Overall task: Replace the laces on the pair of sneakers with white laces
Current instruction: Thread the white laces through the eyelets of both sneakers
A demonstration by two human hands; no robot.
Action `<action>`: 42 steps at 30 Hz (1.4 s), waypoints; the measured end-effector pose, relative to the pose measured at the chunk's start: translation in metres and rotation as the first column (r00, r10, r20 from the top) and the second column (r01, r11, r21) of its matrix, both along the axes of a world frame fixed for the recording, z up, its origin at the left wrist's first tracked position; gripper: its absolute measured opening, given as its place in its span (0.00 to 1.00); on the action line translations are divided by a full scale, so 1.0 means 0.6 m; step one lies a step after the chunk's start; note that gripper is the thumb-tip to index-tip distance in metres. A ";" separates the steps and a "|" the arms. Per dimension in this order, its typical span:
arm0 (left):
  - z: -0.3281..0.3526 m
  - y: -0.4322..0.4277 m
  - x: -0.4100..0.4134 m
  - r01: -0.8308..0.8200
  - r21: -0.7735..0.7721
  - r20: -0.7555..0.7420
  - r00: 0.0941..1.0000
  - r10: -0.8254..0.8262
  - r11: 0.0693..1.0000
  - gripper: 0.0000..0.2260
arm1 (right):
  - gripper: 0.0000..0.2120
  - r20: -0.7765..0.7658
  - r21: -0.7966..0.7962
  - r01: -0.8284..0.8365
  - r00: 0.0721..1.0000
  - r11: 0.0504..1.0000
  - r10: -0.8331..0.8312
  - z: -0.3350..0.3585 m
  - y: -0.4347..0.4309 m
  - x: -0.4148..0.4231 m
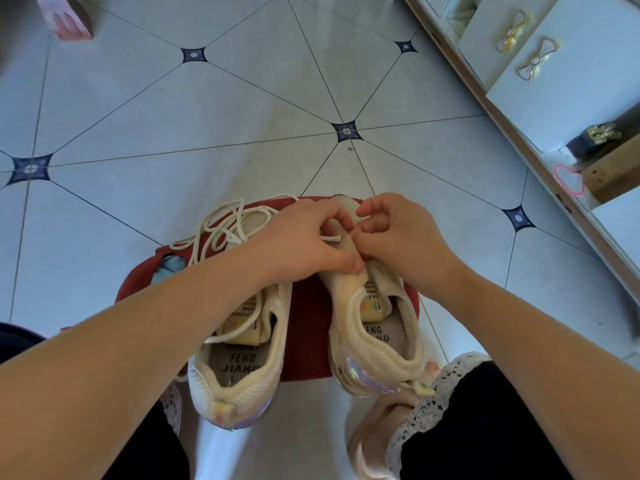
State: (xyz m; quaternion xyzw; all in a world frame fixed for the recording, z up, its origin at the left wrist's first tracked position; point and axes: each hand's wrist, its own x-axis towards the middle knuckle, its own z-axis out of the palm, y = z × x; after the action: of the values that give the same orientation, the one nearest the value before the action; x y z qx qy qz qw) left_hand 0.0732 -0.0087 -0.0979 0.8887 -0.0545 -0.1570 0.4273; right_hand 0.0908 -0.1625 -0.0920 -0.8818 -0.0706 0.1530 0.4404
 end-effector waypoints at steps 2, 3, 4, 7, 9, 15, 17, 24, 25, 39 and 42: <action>0.001 -0.001 0.001 -0.001 0.004 -0.008 1.000 0.001 1.000 0.17 | 0.13 -0.030 0.011 0.004 1.000 1.000 -0.004 0.001 0.000 0.001; 0.001 -0.001 0.001 0.001 0.013 -0.003 1.000 -0.001 1.000 0.16 | 0.13 -0.040 0.009 0.008 0.999 1.000 -0.008 0.001 -0.001 0.002; 0.002 -0.002 -0.001 0.007 0.029 0.007 1.000 -0.007 1.000 0.16 | 0.13 -0.049 0.007 0.013 0.999 1.000 -0.013 0.001 -0.002 0.004; 0.005 -0.006 -0.013 0.039 0.209 0.081 0.995 -0.057 0.977 0.25 | 0.12 -0.080 0.023 0.031 0.996 0.999 -0.029 -0.001 -0.003 0.008; 0.009 -0.010 -0.020 -0.001 0.359 0.199 0.977 -0.076 0.933 0.30 | 0.11 -0.103 0.036 0.036 0.994 0.999 -0.032 -0.001 -0.002 0.009; 0.019 -0.015 -0.016 -0.046 0.402 0.156 0.988 -0.019 0.914 0.16 | 0.11 -0.157 0.065 0.065 0.986 0.996 -0.054 0.001 0.005 0.011; 0.014 -0.010 -0.014 -0.090 0.428 0.178 0.984 0.014 0.900 0.13 | 0.11 -0.143 0.054 0.069 0.988 0.996 -0.061 -0.001 0.005 0.010; 0.000 -0.007 -0.005 -0.117 0.420 0.132 0.989 0.068 0.900 0.12 | 0.11 -0.018 -0.028 0.040 0.999 0.999 -0.041 -0.004 0.010 -0.001; -0.003 -0.005 -0.006 -0.145 0.416 0.145 0.985 0.092 0.898 0.12 | 0.11 0.006 -0.040 0.048 0.999 0.998 -0.048 -0.004 0.009 -0.003; -0.002 -0.006 -0.020 -0.219 0.316 0.205 0.966 0.159 0.923 0.07 | 0.03 0.127 -0.339 -0.144 0.972 0.930 0.197 0.014 -0.003 -0.005; 0.001 -0.008 -0.019 -0.212 0.337 0.213 0.966 0.145 0.917 0.07 | 0.06 0.218 -0.544 -0.162 0.920 0.823 0.325 0.019 -0.001 -0.007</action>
State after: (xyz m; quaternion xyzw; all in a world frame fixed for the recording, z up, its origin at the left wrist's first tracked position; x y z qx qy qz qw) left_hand 0.0615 -0.0136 -0.0971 0.9633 0.0174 -0.0419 0.2647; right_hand 0.0867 -0.1631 -0.0808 -0.9633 -0.2063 0.0857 0.1486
